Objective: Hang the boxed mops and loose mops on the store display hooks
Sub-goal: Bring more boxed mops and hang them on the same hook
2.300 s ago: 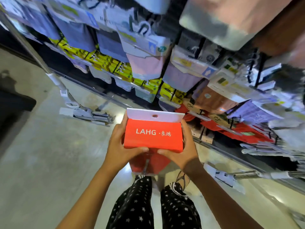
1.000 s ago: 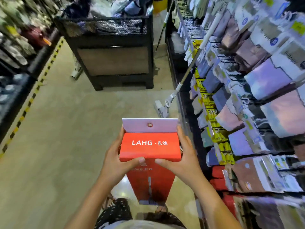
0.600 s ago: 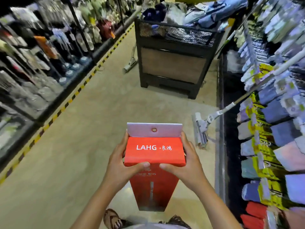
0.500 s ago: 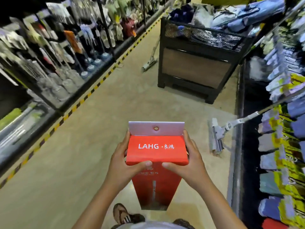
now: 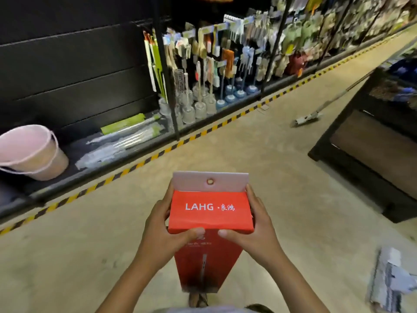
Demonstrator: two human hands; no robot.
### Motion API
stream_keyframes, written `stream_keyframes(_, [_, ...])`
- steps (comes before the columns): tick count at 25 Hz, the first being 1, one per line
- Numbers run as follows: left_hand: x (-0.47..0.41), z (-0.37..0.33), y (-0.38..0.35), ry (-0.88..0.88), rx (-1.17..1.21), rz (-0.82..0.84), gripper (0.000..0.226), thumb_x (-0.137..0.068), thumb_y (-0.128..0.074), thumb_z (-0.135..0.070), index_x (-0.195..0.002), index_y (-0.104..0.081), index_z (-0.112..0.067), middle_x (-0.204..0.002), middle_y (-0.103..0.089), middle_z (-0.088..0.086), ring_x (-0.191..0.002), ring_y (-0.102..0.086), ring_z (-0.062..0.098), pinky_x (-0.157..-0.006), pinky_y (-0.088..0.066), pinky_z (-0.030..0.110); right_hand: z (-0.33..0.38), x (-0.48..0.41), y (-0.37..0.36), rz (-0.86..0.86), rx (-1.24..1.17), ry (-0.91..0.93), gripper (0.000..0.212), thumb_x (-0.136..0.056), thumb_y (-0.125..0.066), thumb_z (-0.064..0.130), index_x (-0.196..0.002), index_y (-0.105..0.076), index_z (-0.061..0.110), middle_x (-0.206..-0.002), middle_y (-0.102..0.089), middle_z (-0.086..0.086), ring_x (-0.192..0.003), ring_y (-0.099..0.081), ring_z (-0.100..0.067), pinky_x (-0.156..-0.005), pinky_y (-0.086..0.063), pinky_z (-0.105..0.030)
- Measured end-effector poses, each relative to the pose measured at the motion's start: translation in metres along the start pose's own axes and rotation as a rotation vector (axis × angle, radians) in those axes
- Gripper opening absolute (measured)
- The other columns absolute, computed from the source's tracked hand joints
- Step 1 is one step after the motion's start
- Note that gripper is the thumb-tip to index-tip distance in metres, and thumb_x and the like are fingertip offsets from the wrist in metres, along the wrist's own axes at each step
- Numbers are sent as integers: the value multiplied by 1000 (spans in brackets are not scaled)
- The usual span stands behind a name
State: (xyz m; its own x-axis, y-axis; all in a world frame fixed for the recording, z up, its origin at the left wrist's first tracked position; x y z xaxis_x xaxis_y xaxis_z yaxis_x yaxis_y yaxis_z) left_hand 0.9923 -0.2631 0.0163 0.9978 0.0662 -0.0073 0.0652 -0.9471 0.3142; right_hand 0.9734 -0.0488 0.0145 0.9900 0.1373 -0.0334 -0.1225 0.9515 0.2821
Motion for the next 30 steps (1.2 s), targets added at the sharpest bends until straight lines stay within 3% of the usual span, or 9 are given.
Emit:
stream_keyframes(3, [6, 13, 58, 26, -19, -139, 109, -40, -75, -82, -134, -19, -74, -120, -57, -21, -110, -59, 2, -89, -52, 29, 21, -27, -55, 141, 2, 44, 112, -48, -81, 71, -144, -25, 53, -122, -50, 18, -115, -54, 1, -94, -51, -30])
stream_keyframes(6, [14, 27, 107, 56, -27, -271, 111, -41, -74, -84, -136, -18, -72, -118, -53, -33, -111, -57, -3, -88, -51, 27, 38, -49, -108, 276, 3, 71, 113, -48, -80, 71, -145, -25, 50, -124, -50, 14, -114, -55, 1, -93, -52, -32])
stream_keyframes(10, [17, 41, 157, 103, -23, -408, 110, -42, -76, -81, -137, -20, -70, -123, -56, -25, -115, -58, 3, -92, -52, 32, 58, -83, -168, 429, -4, 107, 111, -48, -80, 70, -143, -28, 49, -125, -52, 10, -114, -55, -1, -94, -52, -33])
stream_keyframes(13, [3, 50, 198, 126, -17, -523, 103, -46, -77, -79, -134, -26, -71, -122, -60, -29, -111, -62, -1, -83, -53, 18, 73, -121, -219, 553, -34, 132, 109, -50, -83, 64, -144, -31, 45, -126, -54, 5, -116, -57, -8, -95, -52, -41])
stream_keyframes(15, [-14, 53, 225, 136, -4, -597, 99, -47, -78, -76, -132, -29, -72, -120, -61, -34, -108, -63, -2, -79, -53, 13, 83, -152, -250, 627, -53, 139, 108, -50, -84, 62, -144, -31, 46, -127, -55, 5, -116, -57, -9, -96, -52, -41])
stream_keyframes(21, [-73, 53, 290, 172, 16, -737, 99, -47, -82, -72, -134, -35, -66, -120, -66, -20, -109, -66, 7, -88, -57, 34, 129, -242, -319, 799, -70, 208, 105, -53, -83, 63, -143, -30, 50, -130, -55, 9, -118, -57, -9, -97, -51, -42])
stream_keyframes(27, [-125, 47, 347, 152, 42, -876, 89, -46, -83, -71, -124, -39, -74, -117, -66, -26, -106, -66, 2, -75, -54, 14, 171, -318, -374, 884, -40, 306, 106, -52, -83, 64, -141, -28, 54, -126, -53, 18, -118, -52, 0, -99, -49, -38])
stream_keyframes(30, [-148, 42, 378, 140, 56, -936, 92, -44, -83, -71, -126, -40, -71, -118, -66, -24, -105, -67, 3, -75, -55, 14, 193, -350, -405, 952, -49, 336, 102, -53, -83, 64, -139, -30, 55, -124, -55, 15, -116, -55, -2, -96, -50, -41])
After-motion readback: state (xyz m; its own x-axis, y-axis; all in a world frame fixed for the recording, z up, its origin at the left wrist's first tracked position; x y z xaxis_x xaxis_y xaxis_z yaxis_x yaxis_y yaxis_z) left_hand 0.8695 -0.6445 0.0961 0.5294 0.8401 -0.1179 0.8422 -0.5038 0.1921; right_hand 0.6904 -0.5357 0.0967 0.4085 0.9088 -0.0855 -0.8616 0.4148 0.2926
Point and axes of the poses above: each hand's wrist, its own x-axis away from the middle knuckle, its own y-axis out of the back of the hand, z = x × y, the point moved 10 cm from there along -x, towards the middle knuckle
